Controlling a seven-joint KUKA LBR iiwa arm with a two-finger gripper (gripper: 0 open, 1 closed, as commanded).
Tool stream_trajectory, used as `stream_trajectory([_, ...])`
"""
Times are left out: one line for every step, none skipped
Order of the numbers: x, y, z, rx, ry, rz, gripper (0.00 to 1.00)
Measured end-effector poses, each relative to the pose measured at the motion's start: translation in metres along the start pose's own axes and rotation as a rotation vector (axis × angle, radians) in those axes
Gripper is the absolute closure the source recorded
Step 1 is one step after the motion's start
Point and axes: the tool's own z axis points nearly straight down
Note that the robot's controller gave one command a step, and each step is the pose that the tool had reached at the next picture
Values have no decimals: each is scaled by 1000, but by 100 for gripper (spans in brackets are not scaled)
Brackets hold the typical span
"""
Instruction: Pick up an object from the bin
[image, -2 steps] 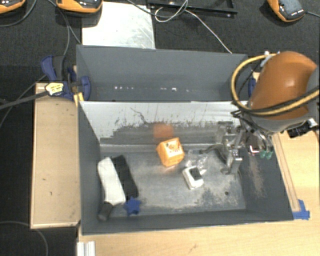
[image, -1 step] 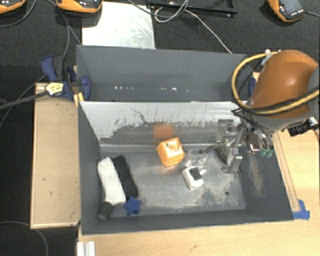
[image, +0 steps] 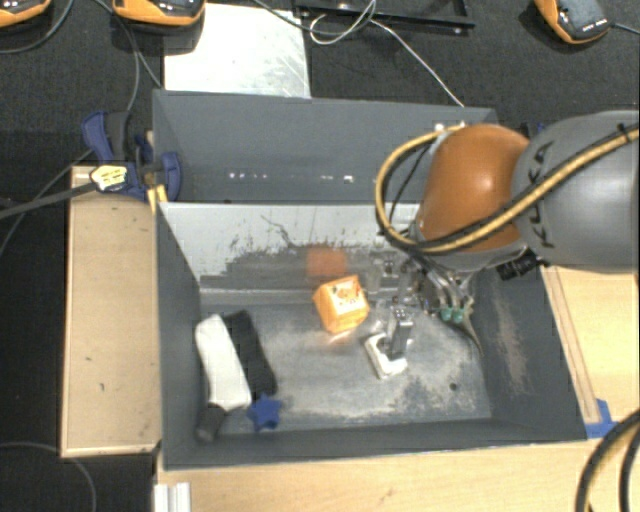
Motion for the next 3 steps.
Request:
stream_trajectory([-12, -7, -30, 3, -14, -125, 0])
stream_trajectory([-14, 15, 59, -1, -15, -43, 0])
stream_trajectory([-12, 11, 48, 0, -11, -35, 0])
